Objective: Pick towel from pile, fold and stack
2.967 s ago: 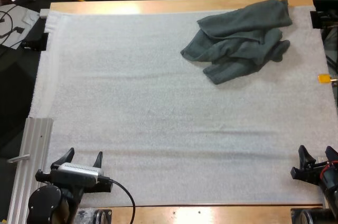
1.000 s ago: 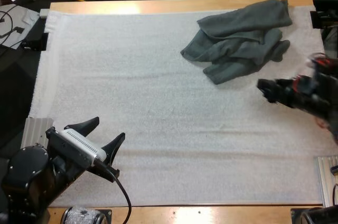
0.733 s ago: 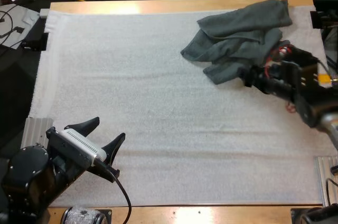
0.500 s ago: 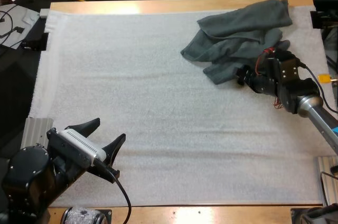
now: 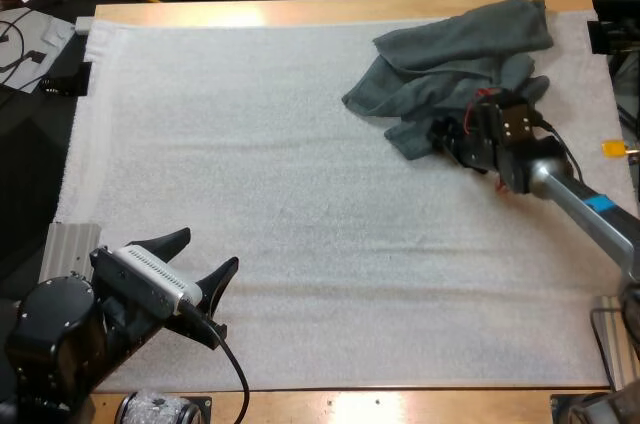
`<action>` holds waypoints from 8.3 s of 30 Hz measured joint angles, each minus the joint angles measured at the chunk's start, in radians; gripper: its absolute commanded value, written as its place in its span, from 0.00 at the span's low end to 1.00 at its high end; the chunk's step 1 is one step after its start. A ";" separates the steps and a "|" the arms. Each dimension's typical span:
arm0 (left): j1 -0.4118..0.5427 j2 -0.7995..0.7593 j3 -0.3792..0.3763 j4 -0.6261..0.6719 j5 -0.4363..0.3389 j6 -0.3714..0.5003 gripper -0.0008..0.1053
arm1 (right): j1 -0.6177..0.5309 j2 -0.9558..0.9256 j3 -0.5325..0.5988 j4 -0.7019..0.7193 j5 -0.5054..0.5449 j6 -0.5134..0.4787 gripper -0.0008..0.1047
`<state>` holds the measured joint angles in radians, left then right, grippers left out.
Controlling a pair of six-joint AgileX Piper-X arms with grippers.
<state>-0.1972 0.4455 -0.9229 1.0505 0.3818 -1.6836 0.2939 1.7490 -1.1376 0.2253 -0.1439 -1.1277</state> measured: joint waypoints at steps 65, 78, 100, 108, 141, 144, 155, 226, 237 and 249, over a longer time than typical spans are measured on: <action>0.000 0.000 0.000 0.006 0.057 -0.010 0.59 | 0.183 -0.724 -0.166 0.689 -0.132 -0.254 0.01; 0.000 0.000 0.000 0.021 0.065 -0.012 0.60 | 0.507 -0.635 -0.157 0.707 -0.012 -0.132 0.01; 0.000 0.000 0.000 0.024 0.065 -0.012 0.59 | 0.418 -0.176 -0.165 0.322 0.040 -0.134 0.74; 0.000 0.000 0.000 0.024 0.065 -0.012 0.59 | 0.411 -0.177 -0.207 0.354 0.045 -0.190 0.55; 0.000 0.000 0.000 0.123 0.065 -0.012 0.59 | 0.554 -0.313 -0.086 0.798 0.075 -0.259 0.49; 0.000 0.000 0.000 0.146 0.065 -0.012 0.59 | 0.579 -0.313 0.000 0.727 0.064 -0.191 0.50; 0.000 0.000 0.000 0.205 0.065 -0.012 0.59 | 0.594 -0.241 0.155 0.453 0.031 0.049 0.50; 0.000 0.000 0.000 0.249 0.101 -0.015 0.59 | 0.638 -0.483 -0.364 0.814 0.357 -0.245 0.01; 0.000 0.000 0.000 0.247 0.102 -0.015 0.59 | 0.623 -0.405 -0.229 0.828 0.345 -0.255 0.01; 0.000 0.000 0.000 0.249 0.102 -0.015 0.59 | 0.440 -0.227 -0.211 0.507 0.161 -0.208 0.02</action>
<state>-0.1972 0.4455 -0.9229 1.2992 0.4843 -1.6982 0.7341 1.5219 -1.3486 0.7322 0.0171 -1.3355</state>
